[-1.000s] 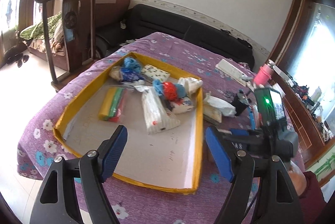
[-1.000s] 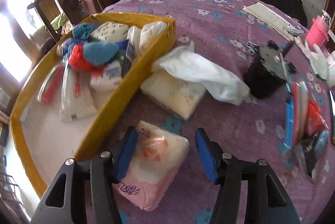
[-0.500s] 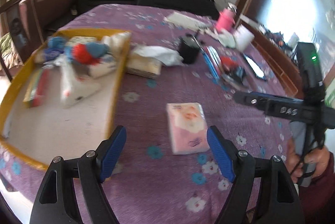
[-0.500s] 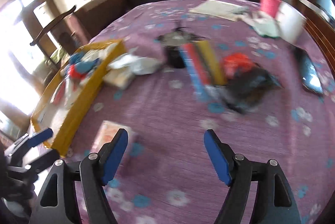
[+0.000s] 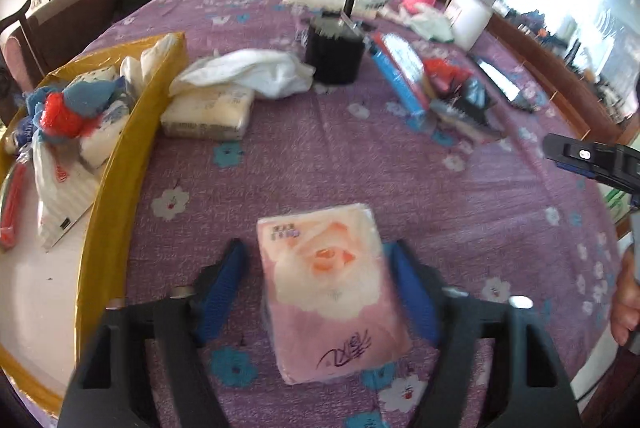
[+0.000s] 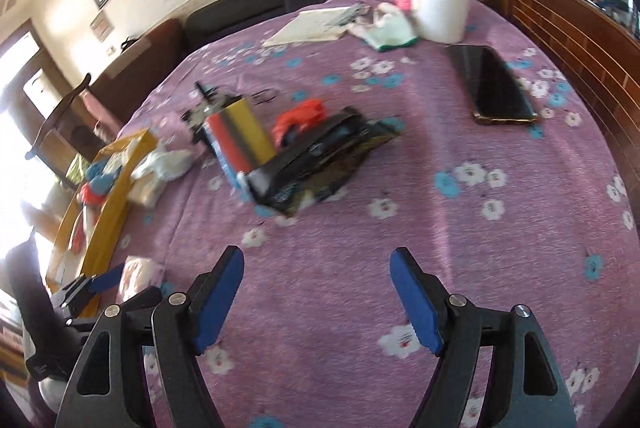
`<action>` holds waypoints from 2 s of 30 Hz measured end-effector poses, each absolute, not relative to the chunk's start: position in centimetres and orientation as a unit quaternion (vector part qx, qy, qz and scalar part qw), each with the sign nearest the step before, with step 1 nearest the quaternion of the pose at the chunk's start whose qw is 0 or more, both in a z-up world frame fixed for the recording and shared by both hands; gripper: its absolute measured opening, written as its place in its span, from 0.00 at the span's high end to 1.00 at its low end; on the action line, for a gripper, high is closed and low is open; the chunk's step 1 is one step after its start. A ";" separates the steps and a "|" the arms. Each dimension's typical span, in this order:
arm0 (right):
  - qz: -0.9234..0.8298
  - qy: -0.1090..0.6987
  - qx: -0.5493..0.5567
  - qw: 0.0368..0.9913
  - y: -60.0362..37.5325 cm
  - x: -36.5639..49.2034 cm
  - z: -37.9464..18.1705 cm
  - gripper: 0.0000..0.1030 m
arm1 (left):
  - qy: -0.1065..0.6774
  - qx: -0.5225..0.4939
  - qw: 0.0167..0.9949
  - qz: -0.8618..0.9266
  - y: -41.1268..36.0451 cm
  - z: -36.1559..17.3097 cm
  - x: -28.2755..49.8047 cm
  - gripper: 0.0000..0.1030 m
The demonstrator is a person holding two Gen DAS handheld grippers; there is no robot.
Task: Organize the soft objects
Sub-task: 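Lift the pink tissue pack with left while right grasps the white plastic bag, then place the pink pack into the box with left while right drops the white bag in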
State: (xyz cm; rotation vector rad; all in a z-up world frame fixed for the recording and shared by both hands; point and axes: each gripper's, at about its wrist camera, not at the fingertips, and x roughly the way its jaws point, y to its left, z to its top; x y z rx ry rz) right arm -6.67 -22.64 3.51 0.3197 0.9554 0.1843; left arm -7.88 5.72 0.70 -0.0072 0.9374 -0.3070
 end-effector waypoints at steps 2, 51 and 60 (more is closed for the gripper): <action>0.083 0.455 0.156 0.873 -23.0 -6.1 3.6 0.23 | 0.440 -0.022 0.884 -0.158 6.3 0.7 -8.1 0.48; 0.229 0.434 0.022 0.871 -5.8 1.2 10.6 0.82 | 0.425 -0.136 0.871 -0.207 9.6 0.1 -7.7 0.48; 0.246 0.396 0.042 0.884 -8.6 -4.5 14.0 0.82 | 0.417 -0.172 0.866 -0.217 11.4 2.7 -10.5 0.52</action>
